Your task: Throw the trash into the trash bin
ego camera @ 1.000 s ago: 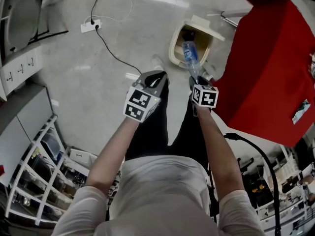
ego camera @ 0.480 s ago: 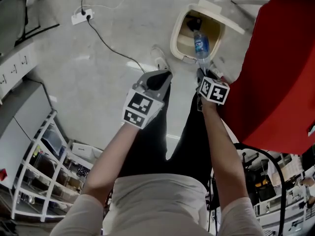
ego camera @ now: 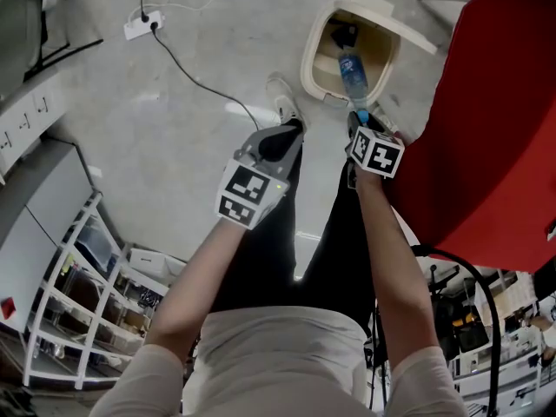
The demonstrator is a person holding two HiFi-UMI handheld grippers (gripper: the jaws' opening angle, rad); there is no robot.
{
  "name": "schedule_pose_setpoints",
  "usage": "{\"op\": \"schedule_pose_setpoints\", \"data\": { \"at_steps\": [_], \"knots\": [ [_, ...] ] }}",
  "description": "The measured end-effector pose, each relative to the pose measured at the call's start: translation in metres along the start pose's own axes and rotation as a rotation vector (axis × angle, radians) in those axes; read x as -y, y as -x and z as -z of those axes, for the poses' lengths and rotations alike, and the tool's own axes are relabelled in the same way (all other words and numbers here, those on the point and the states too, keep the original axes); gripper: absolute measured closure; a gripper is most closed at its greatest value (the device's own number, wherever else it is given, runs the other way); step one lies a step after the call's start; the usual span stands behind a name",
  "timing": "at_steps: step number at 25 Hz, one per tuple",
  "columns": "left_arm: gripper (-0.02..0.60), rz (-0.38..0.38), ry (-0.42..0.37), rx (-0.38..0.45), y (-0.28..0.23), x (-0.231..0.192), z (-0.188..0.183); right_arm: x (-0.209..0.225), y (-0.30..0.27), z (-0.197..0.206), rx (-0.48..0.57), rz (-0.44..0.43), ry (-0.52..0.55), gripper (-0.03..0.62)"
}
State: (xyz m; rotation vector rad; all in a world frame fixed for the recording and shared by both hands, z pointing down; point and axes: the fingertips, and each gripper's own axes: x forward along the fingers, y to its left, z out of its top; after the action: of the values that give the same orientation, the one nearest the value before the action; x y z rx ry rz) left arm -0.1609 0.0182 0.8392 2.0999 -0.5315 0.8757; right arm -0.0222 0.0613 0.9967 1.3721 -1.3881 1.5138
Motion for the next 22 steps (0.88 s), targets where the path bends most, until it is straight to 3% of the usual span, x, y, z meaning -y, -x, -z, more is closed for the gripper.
{"op": "schedule_pose_setpoints", "data": {
  "at_steps": [10, 16, 22],
  "knots": [
    [0.577, -0.024, 0.002, 0.014, 0.011, 0.009, -0.008, -0.022, 0.034, -0.009, 0.049, -0.052, 0.055, 0.422],
    [0.577, -0.069, -0.029, 0.057, 0.048, 0.028, -0.034, -0.059, 0.106, -0.026, 0.112, -0.158, 0.140, 0.441],
    [0.577, -0.077, -0.068, 0.073, 0.088, 0.067, -0.061, -0.076, 0.188, -0.048, 0.214, -0.214, 0.150, 0.468]
  ]
}}
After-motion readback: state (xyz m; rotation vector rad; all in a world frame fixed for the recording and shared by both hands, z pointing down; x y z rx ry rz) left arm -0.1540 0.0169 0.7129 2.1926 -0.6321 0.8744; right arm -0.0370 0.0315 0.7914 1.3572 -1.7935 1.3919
